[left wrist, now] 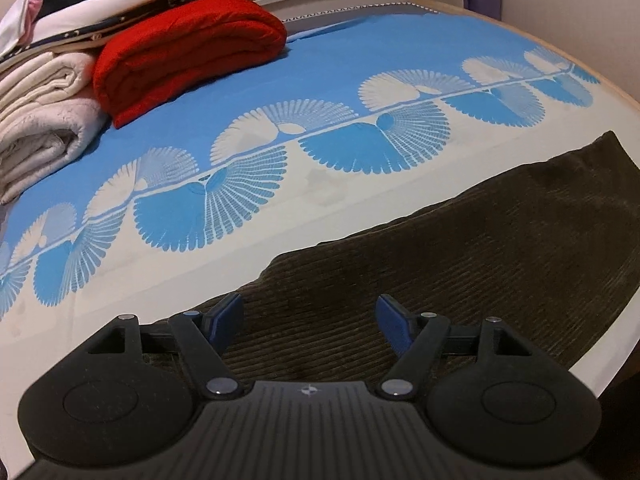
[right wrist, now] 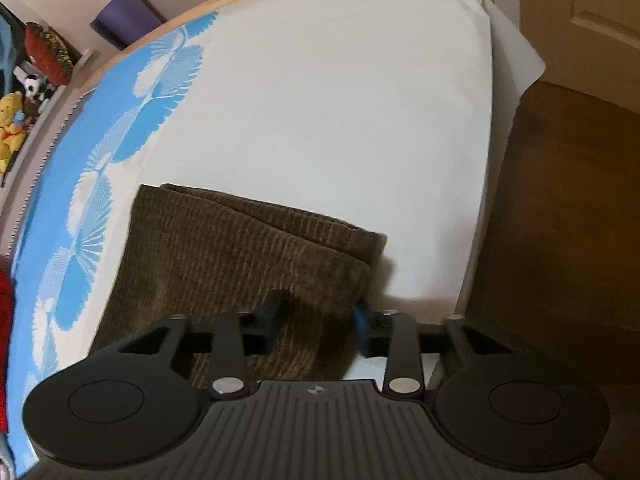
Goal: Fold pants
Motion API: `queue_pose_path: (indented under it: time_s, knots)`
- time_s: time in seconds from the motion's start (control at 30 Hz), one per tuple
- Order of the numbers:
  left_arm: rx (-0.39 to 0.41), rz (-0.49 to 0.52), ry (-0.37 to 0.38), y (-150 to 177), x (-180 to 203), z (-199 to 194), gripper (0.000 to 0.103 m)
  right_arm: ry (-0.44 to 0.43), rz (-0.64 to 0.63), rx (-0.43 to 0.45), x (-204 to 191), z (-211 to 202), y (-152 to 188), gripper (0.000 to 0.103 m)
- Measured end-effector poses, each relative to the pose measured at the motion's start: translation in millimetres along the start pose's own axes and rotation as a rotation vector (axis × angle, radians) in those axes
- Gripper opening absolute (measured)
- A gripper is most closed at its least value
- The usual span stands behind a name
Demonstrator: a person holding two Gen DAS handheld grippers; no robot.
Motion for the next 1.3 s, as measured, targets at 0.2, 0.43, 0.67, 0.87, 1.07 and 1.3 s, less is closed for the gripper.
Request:
queue_pose_path:
  time_s: [0.2, 0.43, 0.67, 0.87, 1.07, 1.3]
  knots:
    - [-0.002, -0.036, -0.016, 2, -15, -4, 0.078, -0.038, 0.059, 0.077, -10, -17, -6, 0.014]
    - [0.021, -0.096, -0.038, 1, -42, -17, 0.078, -0.277, -0.311, 0.360, -139, -120, 15, 0.013]
    - [-0.018, -0.209, -0.091, 15, -87, -19, 0.078, -0.671, -0.779, 0.479, -268, -241, 173, 0.013]
    - [-0.073, -0.350, -0.108, 34, -127, -22, 0.078, -0.950, -1.175, 0.251, -298, -261, 353, 0.015]
    - [-0.089, -0.372, -0.111, 39, -139, -24, 0.079, -0.964, -1.619, -0.282, -254, -226, 490, 0.025]
    - [-0.086, -0.362, -0.101, 34, -135, -21, 0.079, -1.011, -1.670, -0.232, -253, -238, 483, 0.050]
Point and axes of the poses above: each gripper's, at about its wrist camera, not at the fingertips, and z roughly the way its jaws point, x to its right, y to its underside, the point moved 9 cm from there along z, roughly the way its jaws point, and after that the axes turned 6 degrees about x, right-handed, at the moved point
